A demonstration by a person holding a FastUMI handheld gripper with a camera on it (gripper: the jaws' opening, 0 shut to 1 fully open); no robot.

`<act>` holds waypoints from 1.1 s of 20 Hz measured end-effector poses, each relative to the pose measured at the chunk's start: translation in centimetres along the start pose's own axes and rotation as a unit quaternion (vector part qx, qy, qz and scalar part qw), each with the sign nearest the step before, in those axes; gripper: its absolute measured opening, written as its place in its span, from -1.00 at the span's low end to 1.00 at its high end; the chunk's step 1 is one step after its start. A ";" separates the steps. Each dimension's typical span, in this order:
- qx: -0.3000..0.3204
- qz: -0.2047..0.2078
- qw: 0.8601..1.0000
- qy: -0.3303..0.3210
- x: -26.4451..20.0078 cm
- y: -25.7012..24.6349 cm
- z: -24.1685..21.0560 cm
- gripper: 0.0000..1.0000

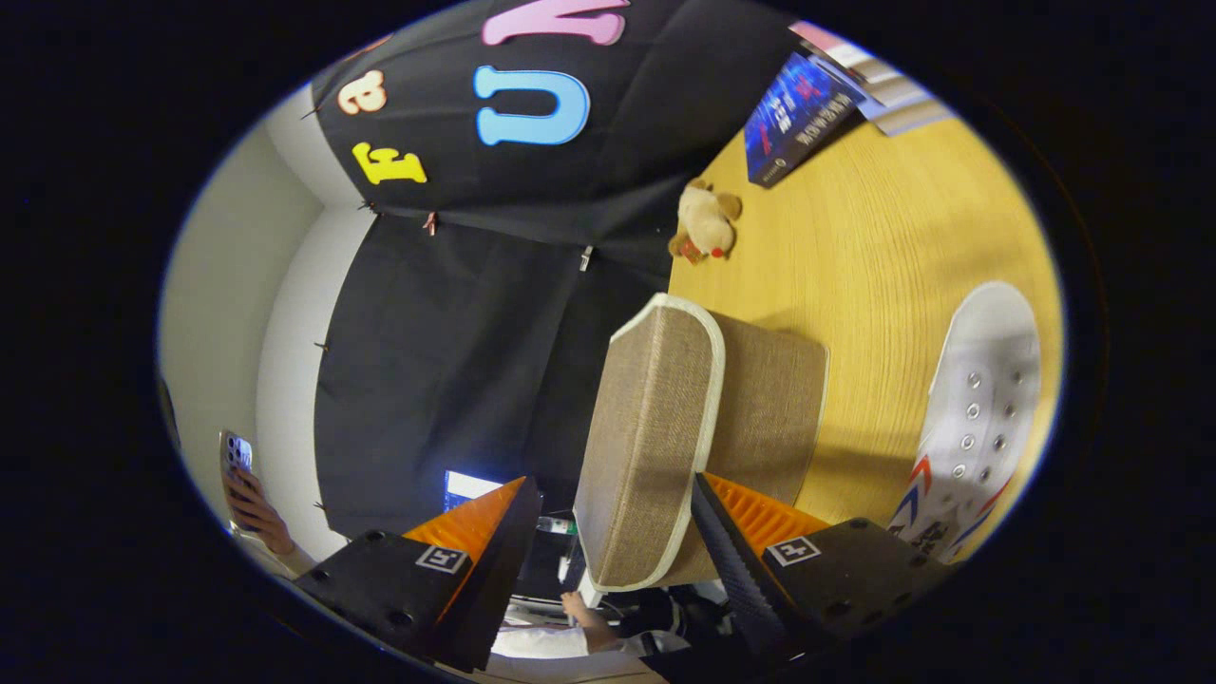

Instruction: Open the storage box then place both shoes into the box .Put the left shoe in first, then the right shoe, with the right side of both shoes facing outward in a uniform manner.

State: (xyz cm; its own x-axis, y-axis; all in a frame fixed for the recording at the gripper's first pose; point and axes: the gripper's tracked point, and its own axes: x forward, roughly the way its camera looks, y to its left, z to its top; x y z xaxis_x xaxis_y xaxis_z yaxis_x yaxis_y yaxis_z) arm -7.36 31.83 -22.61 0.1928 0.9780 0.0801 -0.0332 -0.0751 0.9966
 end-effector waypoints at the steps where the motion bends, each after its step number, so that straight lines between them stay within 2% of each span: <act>1: 0.016 0.004 1.000 0.005 0.6 -0.9 -0.2 0.95; 7: 0.072 0.029 0.996 0.047 3.0 -2.1 -2.8 0.95; 11: 0.086 0.055 0.994 0.024 3.8 -1.3 -1.7 0.88; 12: 0.087 0.042 0.995 0.023 4.0 -1.8 -1.6 0.88; 14: 0.113 0.049 0.992 0.037 4.0 -1.6 -1.9 0.19; 16: 0.094 0.033 0.995 0.028 3.8 -2.0 -2.1 -0.49; 17: 0.092 0.050 0.994 0.019 3.8 -0.9 -1.5 -0.84; 19: 0.082 0.066 0.994 0.010 3.8 1.2 -1.1 -0.90; 22: 0.057 0.064 0.996 0.006 3.9 4.1 -0.9 -0.90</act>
State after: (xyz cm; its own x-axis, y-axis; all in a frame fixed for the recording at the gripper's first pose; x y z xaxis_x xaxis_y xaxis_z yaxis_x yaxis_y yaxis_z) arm -7.58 35.48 -18.22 0.1828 0.9610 0.2077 0.0545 -0.2208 0.9738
